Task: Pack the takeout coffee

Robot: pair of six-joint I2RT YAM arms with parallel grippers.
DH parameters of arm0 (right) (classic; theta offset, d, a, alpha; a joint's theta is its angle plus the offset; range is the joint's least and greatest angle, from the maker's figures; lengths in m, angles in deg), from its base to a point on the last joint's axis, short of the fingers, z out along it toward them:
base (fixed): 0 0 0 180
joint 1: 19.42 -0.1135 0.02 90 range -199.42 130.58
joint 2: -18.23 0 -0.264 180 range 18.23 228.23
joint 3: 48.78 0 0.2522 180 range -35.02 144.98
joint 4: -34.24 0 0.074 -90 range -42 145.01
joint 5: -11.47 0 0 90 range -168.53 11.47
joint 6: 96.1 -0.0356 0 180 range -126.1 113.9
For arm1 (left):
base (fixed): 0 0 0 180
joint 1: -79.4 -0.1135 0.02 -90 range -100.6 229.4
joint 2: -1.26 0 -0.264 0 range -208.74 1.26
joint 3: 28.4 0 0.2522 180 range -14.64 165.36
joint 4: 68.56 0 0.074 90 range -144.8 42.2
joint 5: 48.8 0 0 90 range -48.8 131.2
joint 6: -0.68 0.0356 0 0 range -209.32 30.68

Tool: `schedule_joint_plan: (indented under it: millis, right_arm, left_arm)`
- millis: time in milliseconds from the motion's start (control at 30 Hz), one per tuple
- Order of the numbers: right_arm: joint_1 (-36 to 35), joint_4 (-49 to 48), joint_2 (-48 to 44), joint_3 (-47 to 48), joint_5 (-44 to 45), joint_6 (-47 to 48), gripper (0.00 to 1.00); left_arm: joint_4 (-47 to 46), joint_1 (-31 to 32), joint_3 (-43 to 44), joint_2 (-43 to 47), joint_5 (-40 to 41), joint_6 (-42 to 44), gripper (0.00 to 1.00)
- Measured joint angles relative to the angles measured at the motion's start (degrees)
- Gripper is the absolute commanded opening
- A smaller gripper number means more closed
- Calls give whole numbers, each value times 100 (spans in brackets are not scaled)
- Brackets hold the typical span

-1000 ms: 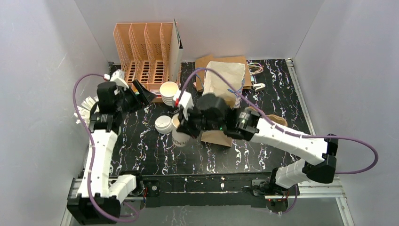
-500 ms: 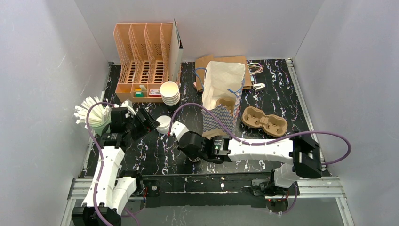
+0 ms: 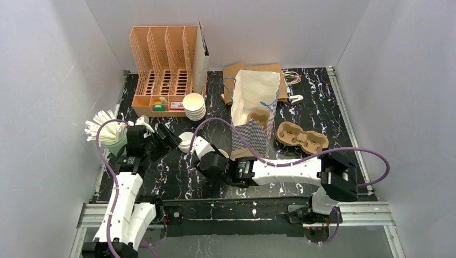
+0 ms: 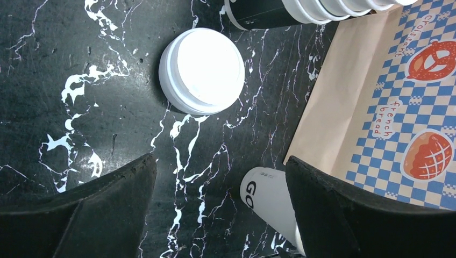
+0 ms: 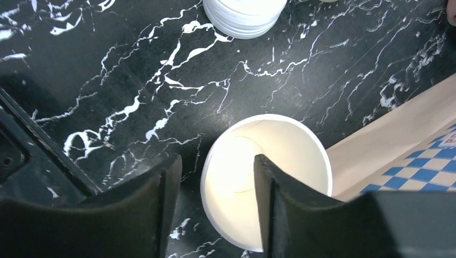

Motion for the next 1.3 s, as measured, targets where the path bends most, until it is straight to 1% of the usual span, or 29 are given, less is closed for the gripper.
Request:
schedule_joint_plan:
  millis: [67, 100, 167, 233, 400, 533, 633, 800, 867, 967, 1033, 1100, 1200, 1300]
  right_arm:
    - [0, 31, -2, 24, -9, -44, 85]
    - [0, 92, -13, 46, -28, -72, 89]
    - [0, 229, -85, 76, -107, -155, 94]
    - [0, 459, -278, 122, -221, -291, 95]
    - [0, 1126, -1054, 350, -302, -752, 95]
    - [0, 1644, -1777, 302, -203, -1305, 93]
    - [0, 1858, -2385, -168, -20, -1781, 91]
    - [2, 2159, -3274, -1427, 439, -2712, 90]
    - [4, 2186, -3528, -1871, 638, -2938, 89]
    - [11, 2157, -3821, -2404, 1012, -3147, 83]
    - [90, 1985, -3882, -2656, 1191, -3150, 81]
    - [321, 1727, -3829, -2872, 1209, -3084, 79]
    - [1119, 1266, -3499, -3008, 1036, -2933, 78]
    - [1818, 769, -3211, -3023, 866, -2684, 78]
  left_arm:
    - [-11, 0, -37, -2, 9, -26, 90]
    - [-11, 0, -39, 0, 13, -42, 90]
    - [-33, 2, -39, 4, 11, -46, 90]
    - [-48, 17, -39, 22, 4, -46, 90]
    - [-52, 146, -39, 114, -17, -44, 90]
    - [-55, 461, -37, 184, 0, -55, 90]
    - [-57, 800, -26, 170, 52, -90, 90]
    - [-66, 1266, -4, 55, 345, -105, 89]
    - [-72, 1397, -4, -46, 518, -105, 88]
    - [-92, 1539, -4, -232, 778, -127, 89]
    - [-111, 1589, -4, -310, 914, -142, 89]
    - [-173, 1613, -4, -358, 1091, -144, 90]
    - [-293, 1613, -4, -455, 1322, -142, 91]
    - [-382, 1615, 39, -763, 1552, -120, 91]
